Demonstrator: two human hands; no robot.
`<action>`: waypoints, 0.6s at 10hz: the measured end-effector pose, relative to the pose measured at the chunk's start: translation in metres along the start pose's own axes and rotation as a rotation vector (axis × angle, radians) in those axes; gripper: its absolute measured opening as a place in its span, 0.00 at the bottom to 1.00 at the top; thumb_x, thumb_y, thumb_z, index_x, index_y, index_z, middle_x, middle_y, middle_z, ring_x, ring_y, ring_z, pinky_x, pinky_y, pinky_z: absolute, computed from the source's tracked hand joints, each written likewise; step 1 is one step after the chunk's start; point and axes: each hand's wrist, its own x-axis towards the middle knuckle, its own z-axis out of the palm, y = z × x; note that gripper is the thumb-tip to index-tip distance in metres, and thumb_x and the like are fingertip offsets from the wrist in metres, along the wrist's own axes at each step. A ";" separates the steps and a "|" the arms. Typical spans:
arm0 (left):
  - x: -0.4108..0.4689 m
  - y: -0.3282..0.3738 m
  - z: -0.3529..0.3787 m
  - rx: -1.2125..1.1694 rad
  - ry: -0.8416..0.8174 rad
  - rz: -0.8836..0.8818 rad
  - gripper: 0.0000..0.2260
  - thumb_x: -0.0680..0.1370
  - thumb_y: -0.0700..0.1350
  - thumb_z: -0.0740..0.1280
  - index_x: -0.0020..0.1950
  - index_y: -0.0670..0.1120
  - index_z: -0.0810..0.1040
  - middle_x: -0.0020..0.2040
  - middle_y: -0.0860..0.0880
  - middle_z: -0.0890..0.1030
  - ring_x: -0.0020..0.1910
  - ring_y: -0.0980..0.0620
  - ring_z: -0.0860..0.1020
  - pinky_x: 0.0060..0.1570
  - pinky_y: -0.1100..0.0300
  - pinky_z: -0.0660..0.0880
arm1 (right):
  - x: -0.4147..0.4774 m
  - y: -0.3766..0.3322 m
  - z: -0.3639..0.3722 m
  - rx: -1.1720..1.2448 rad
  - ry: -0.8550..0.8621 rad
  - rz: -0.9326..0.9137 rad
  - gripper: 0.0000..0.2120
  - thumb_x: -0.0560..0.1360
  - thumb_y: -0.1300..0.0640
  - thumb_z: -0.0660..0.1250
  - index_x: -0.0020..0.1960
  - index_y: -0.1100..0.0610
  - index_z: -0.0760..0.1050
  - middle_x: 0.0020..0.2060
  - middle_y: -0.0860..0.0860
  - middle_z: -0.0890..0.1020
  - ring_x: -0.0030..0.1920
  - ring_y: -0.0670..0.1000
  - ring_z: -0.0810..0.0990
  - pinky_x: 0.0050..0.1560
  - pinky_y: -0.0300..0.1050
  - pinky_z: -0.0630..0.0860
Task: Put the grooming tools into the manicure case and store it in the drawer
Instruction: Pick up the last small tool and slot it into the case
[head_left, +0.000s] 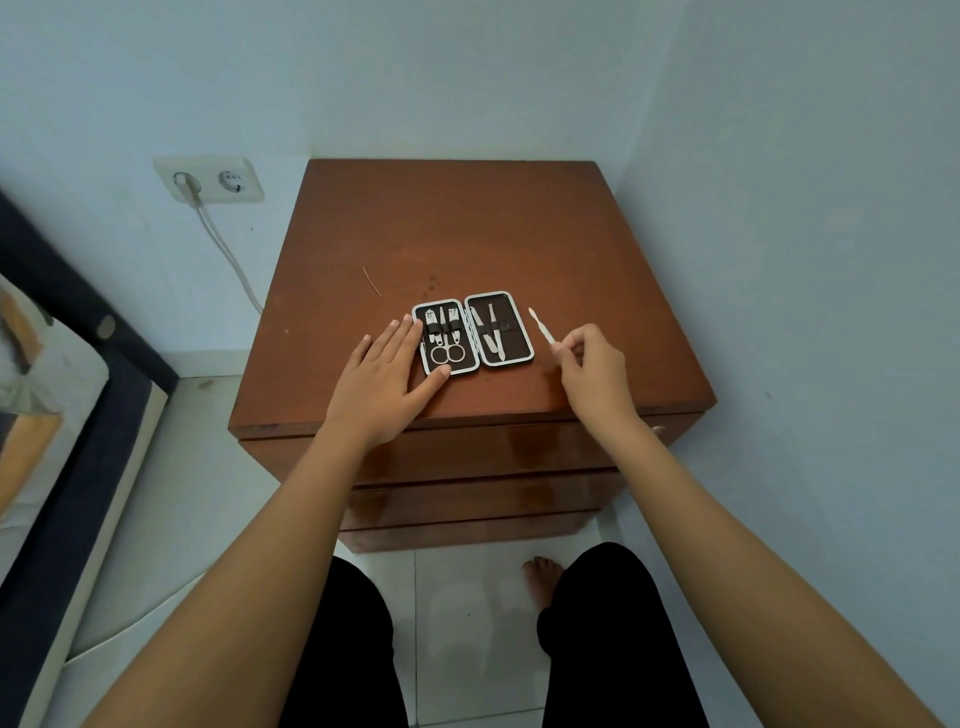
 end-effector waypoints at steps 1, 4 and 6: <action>-0.001 0.000 -0.002 -0.013 -0.003 0.000 0.31 0.79 0.63 0.49 0.77 0.49 0.48 0.78 0.52 0.50 0.76 0.57 0.47 0.73 0.57 0.42 | -0.005 -0.007 0.007 0.025 -0.031 -0.023 0.01 0.76 0.61 0.63 0.45 0.57 0.73 0.33 0.47 0.73 0.34 0.45 0.70 0.33 0.29 0.65; -0.001 0.000 -0.001 -0.016 0.004 0.000 0.31 0.79 0.63 0.49 0.77 0.49 0.48 0.78 0.52 0.51 0.76 0.57 0.47 0.73 0.57 0.42 | -0.006 -0.011 0.012 -0.049 0.025 -0.009 0.05 0.73 0.60 0.64 0.40 0.56 0.78 0.27 0.44 0.72 0.36 0.49 0.73 0.31 0.29 0.63; -0.001 0.000 -0.001 -0.021 0.000 -0.004 0.31 0.79 0.63 0.50 0.77 0.50 0.48 0.78 0.52 0.50 0.76 0.57 0.47 0.73 0.57 0.42 | 0.002 -0.016 0.017 -0.027 0.040 0.016 0.06 0.72 0.60 0.65 0.40 0.57 0.79 0.27 0.45 0.73 0.36 0.49 0.74 0.31 0.30 0.65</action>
